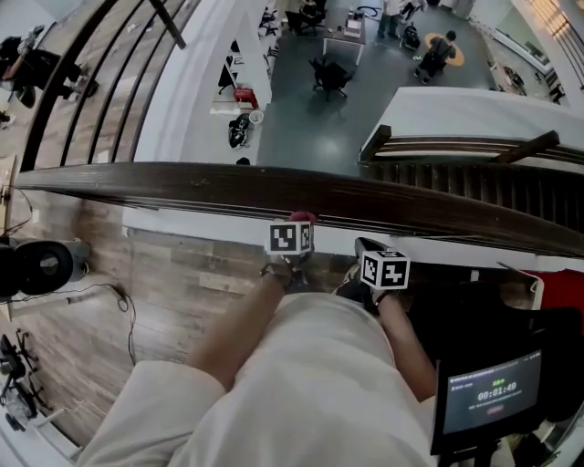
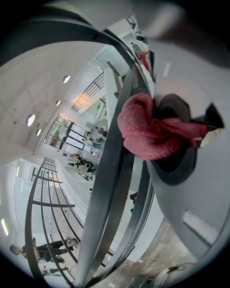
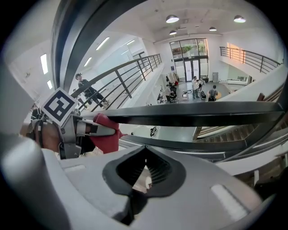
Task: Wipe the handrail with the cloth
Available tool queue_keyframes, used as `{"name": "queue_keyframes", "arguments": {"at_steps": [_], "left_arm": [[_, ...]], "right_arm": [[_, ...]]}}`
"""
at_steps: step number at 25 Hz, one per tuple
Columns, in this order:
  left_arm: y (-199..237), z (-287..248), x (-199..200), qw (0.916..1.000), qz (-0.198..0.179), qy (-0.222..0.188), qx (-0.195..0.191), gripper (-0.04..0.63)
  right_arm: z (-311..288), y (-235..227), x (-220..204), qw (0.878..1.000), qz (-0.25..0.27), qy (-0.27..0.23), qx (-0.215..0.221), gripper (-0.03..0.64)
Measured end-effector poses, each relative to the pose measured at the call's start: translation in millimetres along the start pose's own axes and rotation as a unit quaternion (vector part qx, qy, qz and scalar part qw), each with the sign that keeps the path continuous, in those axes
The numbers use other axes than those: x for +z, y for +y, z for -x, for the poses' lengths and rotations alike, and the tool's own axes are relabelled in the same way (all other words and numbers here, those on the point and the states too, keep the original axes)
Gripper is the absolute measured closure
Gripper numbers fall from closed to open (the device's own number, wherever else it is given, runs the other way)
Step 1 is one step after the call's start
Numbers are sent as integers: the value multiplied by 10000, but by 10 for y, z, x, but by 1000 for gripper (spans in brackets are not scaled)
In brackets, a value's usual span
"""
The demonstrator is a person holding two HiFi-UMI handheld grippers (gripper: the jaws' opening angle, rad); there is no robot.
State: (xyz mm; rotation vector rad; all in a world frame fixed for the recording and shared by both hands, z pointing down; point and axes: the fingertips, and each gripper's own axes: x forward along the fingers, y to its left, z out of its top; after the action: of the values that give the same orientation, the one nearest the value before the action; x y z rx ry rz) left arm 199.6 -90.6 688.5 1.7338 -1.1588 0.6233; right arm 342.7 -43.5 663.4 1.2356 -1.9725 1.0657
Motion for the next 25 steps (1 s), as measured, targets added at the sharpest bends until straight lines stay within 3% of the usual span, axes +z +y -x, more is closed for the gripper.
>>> {"name": "queue_keyframes", "arguments": {"at_steps": [15,20,25], "left_arm": [[276,167,-15,9946,319,-121,976,511],[260,163,1,9932,413,-175,1070,511],[270,174,-1,9944,257,-157,1017,511]], "right_arm": [[-168,85,252,9937,680,219,868,614],[-233,124,235,9892,867,357,1125,614],[-254,162,261,9885,928,381,1132,614]]}}
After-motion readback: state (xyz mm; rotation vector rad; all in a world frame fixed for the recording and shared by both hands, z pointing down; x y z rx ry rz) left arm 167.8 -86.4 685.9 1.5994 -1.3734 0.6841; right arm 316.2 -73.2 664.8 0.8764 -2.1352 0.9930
